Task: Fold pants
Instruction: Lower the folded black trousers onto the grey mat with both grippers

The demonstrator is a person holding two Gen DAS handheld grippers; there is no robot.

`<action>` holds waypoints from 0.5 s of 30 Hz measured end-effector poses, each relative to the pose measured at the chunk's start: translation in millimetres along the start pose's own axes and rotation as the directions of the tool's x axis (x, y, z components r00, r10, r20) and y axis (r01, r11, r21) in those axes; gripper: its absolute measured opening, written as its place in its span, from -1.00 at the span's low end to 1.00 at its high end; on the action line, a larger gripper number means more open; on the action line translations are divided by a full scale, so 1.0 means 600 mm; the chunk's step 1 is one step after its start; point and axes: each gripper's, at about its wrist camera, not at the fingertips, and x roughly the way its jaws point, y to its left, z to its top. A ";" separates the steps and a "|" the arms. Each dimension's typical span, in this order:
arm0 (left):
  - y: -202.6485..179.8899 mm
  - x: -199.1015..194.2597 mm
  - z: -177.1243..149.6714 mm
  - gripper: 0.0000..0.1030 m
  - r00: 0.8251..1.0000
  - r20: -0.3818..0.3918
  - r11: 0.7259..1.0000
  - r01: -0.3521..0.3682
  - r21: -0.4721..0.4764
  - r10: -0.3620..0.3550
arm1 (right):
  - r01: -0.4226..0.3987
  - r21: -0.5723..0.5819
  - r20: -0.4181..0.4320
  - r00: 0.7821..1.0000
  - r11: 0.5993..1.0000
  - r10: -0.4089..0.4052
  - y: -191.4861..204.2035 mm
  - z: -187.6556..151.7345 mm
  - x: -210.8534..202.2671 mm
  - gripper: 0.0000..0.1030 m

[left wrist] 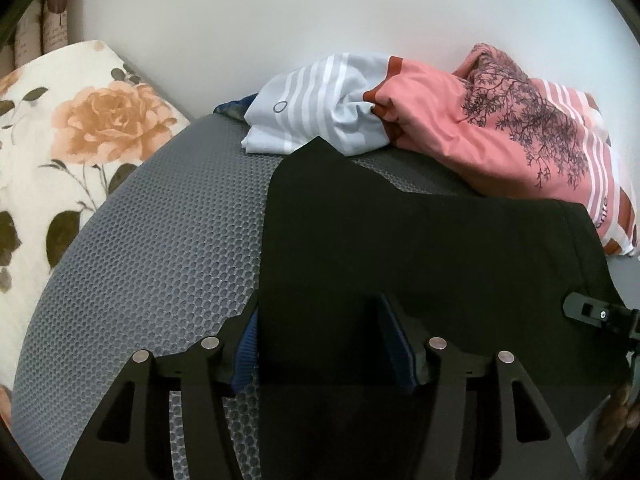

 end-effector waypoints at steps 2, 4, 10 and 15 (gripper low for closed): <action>-0.002 -0.002 -0.001 0.13 1.000 0.005 1.000 -0.009 0.008 0.009 | 0.007 -0.012 0.000 1.000 1.000 -0.007 0.007 0.001 0.002 -0.32; -0.004 -0.002 -0.001 0.09 1.000 0.008 1.000 -0.008 0.013 0.008 | 0.001 -0.005 -0.001 1.000 1.000 -0.001 0.005 0.002 0.002 -0.35; 0.002 -0.003 -0.001 -0.02 1.000 0.010 1.000 0.016 -0.002 -0.016 | -0.025 0.027 0.028 0.999 0.999 0.024 0.012 -0.012 -0.017 -0.42; 0.001 -0.002 -0.001 -0.02 1.000 0.010 1.000 0.017 -0.001 -0.017 | -0.017 0.041 0.030 0.999 0.999 0.016 0.006 -0.027 -0.020 -0.43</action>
